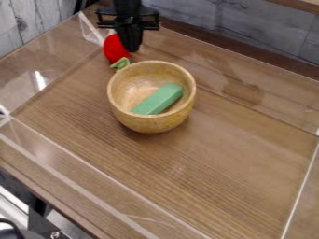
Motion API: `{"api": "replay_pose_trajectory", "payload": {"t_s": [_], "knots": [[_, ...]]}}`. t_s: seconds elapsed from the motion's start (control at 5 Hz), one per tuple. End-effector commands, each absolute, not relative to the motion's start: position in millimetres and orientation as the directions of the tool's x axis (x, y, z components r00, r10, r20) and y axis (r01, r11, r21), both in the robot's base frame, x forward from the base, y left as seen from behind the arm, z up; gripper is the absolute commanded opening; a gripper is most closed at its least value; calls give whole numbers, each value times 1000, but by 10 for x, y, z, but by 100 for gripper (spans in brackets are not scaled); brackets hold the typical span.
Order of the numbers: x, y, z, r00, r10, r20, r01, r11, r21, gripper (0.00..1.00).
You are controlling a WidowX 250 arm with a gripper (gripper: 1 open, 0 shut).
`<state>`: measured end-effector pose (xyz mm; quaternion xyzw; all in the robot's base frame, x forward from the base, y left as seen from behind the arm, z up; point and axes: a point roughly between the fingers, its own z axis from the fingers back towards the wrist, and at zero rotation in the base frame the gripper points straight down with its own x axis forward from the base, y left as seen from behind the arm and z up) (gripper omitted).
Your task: Move the red fruit to the right
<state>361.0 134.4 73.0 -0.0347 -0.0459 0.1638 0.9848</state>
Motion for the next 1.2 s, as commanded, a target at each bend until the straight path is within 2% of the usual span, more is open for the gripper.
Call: {"api": "replay_pose_trajectory", "payload": {"t_s": [0.0,0.2,0.4,0.8,1.0], "knots": [[3721,1274,1309,939,295,176,-279,954,-111,0],[3753,1117,1543,948,256,188,-231,962,-143,0],[3739,1138,1521,943,281,180,-261,957,-129,100],[3692,1339,1532,921,352,168,-340,935,-96,100],[3732,1614,1378,892,419,168,-411,908,-83,100]]}}
